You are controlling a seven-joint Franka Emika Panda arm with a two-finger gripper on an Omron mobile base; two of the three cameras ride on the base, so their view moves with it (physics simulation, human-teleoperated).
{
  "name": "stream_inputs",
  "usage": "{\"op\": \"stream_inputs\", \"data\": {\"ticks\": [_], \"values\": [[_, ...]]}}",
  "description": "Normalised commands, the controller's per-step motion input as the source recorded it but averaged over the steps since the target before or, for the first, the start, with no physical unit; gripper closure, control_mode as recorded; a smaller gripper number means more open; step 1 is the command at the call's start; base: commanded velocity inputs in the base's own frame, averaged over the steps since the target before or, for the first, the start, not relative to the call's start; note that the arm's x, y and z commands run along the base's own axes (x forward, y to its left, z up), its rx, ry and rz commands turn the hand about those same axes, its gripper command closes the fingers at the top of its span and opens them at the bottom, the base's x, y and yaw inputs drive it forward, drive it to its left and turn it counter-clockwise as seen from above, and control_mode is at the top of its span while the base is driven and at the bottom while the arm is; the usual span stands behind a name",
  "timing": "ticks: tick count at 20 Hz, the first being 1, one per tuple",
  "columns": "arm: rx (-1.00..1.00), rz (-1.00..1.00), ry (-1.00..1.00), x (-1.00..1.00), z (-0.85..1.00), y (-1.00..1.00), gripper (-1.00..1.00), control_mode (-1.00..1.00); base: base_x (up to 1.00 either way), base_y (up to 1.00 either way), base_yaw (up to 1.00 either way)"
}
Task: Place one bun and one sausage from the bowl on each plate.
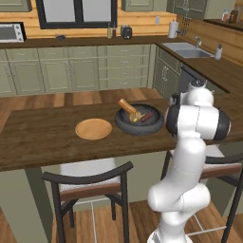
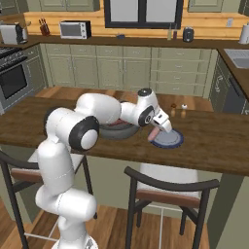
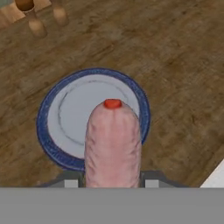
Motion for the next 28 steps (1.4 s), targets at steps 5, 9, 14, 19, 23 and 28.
{"op": "stream_inputs", "data": {"ticks": [5, 9, 14, 19, 23, 28], "values": [[0.04, -0.03, 0.01, 0.11, -0.28, -0.53, 1.0, -1.0, 0.0, 0.0, 0.0], [0.12, 0.0, 0.02, 0.3, -0.25, -0.35, 1.0, -1.0, 0.0, 0.0, 0.0], [0.12, 0.0, 0.01, 0.18, -0.23, -0.29, 1.0, -1.0, 0.0, 0.0, 0.0], [0.07, 0.0, 0.0, 0.3, -0.19, -0.08, -1.0, -1.0, 0.0, 0.0, 0.0], [0.04, 0.0, 0.0, 0.4, -0.22, 0.0, -1.0, -1.0, 0.0, 0.0, 0.0], [0.05, 0.0, 0.0, 0.21, -0.05, 0.0, -1.0, -1.0, 0.0, 0.0, 0.0]]}}
